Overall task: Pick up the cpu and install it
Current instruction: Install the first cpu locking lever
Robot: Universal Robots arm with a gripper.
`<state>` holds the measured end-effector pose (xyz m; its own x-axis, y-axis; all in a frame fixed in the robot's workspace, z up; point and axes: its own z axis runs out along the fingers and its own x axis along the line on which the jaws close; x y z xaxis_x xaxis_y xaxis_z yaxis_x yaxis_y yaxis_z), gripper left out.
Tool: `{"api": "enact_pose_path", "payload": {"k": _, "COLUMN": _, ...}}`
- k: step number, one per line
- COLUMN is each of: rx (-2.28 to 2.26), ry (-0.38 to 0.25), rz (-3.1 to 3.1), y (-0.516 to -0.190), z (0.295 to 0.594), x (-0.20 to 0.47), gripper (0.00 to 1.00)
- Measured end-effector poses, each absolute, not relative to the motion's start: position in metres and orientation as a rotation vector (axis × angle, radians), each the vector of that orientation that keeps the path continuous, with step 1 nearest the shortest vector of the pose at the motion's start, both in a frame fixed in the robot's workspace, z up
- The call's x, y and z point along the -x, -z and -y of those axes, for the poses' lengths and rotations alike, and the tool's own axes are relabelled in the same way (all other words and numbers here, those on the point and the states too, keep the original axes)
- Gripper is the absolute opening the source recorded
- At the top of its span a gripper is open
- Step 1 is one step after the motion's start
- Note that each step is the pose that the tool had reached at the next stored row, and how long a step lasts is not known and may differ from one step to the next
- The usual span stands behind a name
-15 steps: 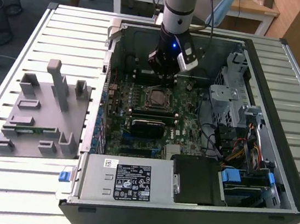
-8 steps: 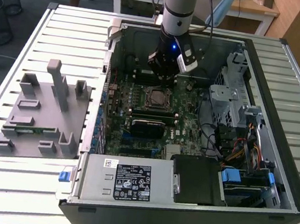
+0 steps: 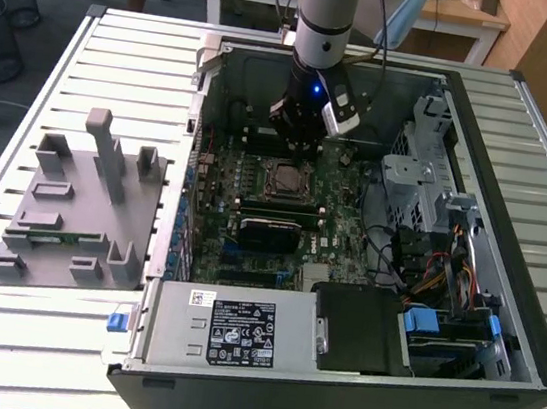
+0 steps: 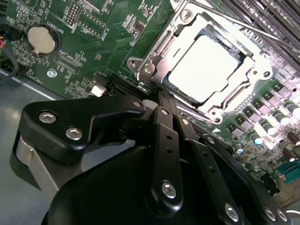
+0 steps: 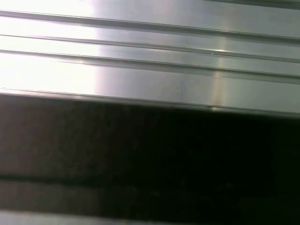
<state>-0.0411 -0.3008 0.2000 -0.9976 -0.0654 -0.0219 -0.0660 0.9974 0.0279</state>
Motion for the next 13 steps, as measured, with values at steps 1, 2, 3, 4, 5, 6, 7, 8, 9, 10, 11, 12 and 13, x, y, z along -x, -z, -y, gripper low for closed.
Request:
{"api": "enact_pose_path", "payload": {"k": 1, "rx": 0.103, "ry": -0.039, "rz": -3.119, "y": -0.1996, "z": 0.3008, "x": 0.0411, "gripper": 0.11}}
{"api": "enact_pose_path", "payload": {"k": 2, "rx": 0.103, "ry": -0.033, "rz": -3.119, "y": -0.1993, "z": 0.3008, "x": 0.0411, "gripper": 0.11}}
{"api": "enact_pose_path", "payload": {"k": 3, "rx": 0.104, "ry": -0.029, "rz": -3.119, "y": -0.1992, "z": 0.3008, "x": 0.0411, "gripper": 0.11}}
{"api": "enact_pose_path", "payload": {"k": 4, "rx": 0.104, "ry": -0.027, "rz": -3.119, "y": -0.1992, "z": 0.3009, "x": 0.0411, "gripper": 0.11}}
{"api": "enact_pose_path", "payload": {"k": 5, "rx": 0.104, "ry": -0.025, "rz": -3.119, "y": -0.1992, "z": 0.3009, "x": 0.0411, "gripper": 0.11}}
{"api": "enact_pose_path", "payload": {"k": 6, "rx": 0.104, "ry": -0.022, "rz": -3.119, "y": -0.1991, "z": 0.3008, "x": 0.0411, "gripper": 0.11}}
{"api": "enact_pose_path", "payload": {"k": 7, "rx": 0.104, "ry": -0.017, "rz": -3.12, "y": -0.199, "z": 0.3008, "x": 0.0411, "gripper": 0.11}}
{"api": "enact_pose_path", "payload": {"k": 8, "rx": 0.104, "ry": -0.012, "rz": -3.12, "y": -0.1989, "z": 0.3008, "x": 0.0411, "gripper": 0.11}}
{"api": "enact_pose_path", "payload": {"k": 9, "rx": 0.104, "ry": -0.007, "rz": -3.12, "y": -0.1987, "z": 0.3008, "x": 0.0411, "gripper": 0.11}}
{"api": "enact_pose_path", "payload": {"k": 10, "rx": 0.104, "ry": -0.002, "rz": -3.12, "y": -0.1985, "z": 0.3009, "x": 0.0411, "gripper": 0.11}}
{"api": "enact_pose_path", "payload": {"k": 11, "rx": 0.105, "ry": 0.003, "rz": -3.12, "y": -0.1983, "z": 0.3009, "x": 0.0411, "gripper": 0.11}}
{"api": "enact_pose_path", "payload": {"k": 12, "rx": 0.105, "ry": 0.007, "rz": -3.12, "y": -0.1981, "z": 0.3009, "x": 0.0411, "gripper": 0.11}}
{"api": "enact_pose_path", "payload": {"k": 13, "rx": 0.105, "ry": 0.011, "rz": -3.12, "y": -0.1978, "z": 0.3009, "x": 0.0411, "gripper": 0.11}}
